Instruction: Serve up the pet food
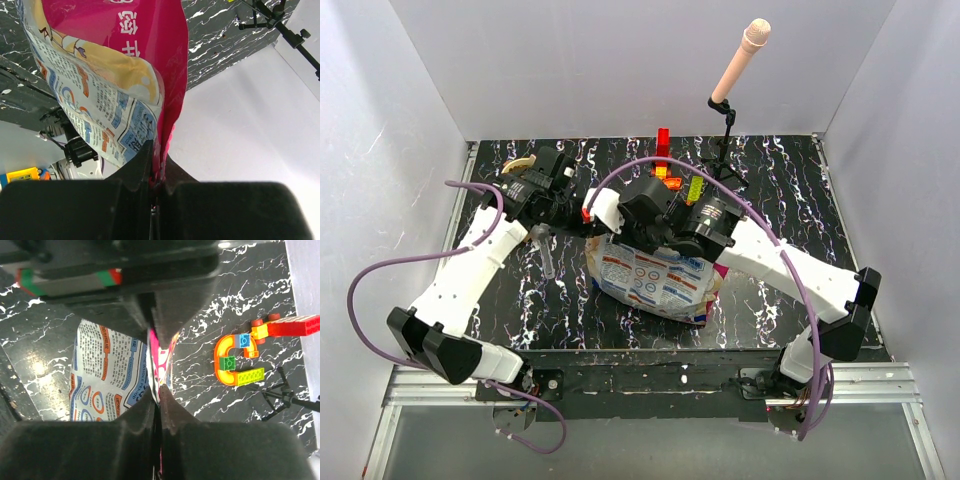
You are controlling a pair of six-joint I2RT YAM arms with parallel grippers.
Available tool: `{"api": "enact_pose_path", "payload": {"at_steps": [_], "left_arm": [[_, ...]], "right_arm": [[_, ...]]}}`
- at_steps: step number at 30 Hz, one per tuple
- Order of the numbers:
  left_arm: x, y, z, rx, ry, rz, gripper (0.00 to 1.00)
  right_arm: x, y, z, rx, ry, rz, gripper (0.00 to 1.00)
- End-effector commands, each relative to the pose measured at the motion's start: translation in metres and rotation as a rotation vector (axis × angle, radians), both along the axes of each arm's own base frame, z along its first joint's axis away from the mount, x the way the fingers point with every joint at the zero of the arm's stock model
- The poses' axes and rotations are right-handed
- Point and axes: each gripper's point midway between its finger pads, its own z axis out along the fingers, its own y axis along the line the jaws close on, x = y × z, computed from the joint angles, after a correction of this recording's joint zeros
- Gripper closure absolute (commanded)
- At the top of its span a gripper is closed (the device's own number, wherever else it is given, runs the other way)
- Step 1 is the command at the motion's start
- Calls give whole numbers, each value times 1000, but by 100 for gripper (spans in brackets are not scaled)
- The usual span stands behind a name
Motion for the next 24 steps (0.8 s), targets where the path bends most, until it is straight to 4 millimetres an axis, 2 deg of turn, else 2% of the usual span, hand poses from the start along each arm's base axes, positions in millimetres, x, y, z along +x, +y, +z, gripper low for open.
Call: {"api": "enact_pose_path", "payload": {"at_steps": [1, 3, 5, 9, 11, 14, 15, 18, 19, 21, 24], "left_arm": [[-5, 5, 35, -57, -42, 34, 100], [-4, 5, 35, -54, -62, 24, 75], [-2, 0, 32, -67, -80, 1, 59], [-2, -13, 22, -69, -94, -36, 54], [-1, -15, 15, -60, -98, -37, 59], [4, -13, 13, -61, -132, -12, 90], [6, -10, 15, -55, -144, 4, 98], [6, -2, 22, -34, -160, 25, 100], [4, 0, 24, -26, -158, 22, 100], [2, 5, 25, -9, -148, 21, 100], [0, 9, 29, -13, -141, 26, 100]], "right_arm": [[13, -30, 21, -32, -82, -81, 99], [1, -23, 33, 21, -28, -45, 99], [-6, -17, 44, 69, 26, -41, 99], [-18, -6, 43, 116, 130, -21, 99], [-19, -4, 45, 129, 149, -26, 99], [-14, -13, 44, 122, 149, -65, 99], [-10, -21, 40, 113, 149, -99, 88], [2, -52, 24, 75, 149, -185, 63], [6, -63, 20, 64, 138, -216, 59], [11, -77, 17, 58, 137, -239, 58], [0, -80, 11, 44, 173, -190, 58]]}}
